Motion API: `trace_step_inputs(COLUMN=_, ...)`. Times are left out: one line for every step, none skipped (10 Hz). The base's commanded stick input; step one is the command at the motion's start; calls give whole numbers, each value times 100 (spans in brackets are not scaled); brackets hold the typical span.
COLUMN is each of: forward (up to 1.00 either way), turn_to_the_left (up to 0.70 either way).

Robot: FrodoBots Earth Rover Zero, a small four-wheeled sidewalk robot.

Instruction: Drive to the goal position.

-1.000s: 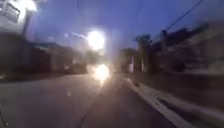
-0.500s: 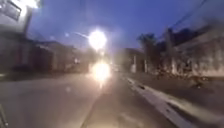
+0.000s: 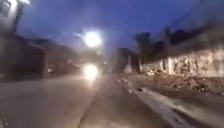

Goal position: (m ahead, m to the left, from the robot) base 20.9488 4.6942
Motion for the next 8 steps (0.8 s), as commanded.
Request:
trace_step_inputs(forward=70, turn_to_the_left=0)
trace_step_inputs(forward=70, turn_to_the_left=0)
trace_step_inputs(forward=70, turn_to_the_left=0)
trace_step_inputs(forward=70, turn_to_the_left=0)
trace_step_inputs(forward=70, turn_to_the_left=0)
trace_step_inputs(forward=70, turn_to_the_left=0)
trace_step_inputs(forward=70, turn_to_the_left=0)
trace_step_inputs(forward=70, turn_to_the_left=0)
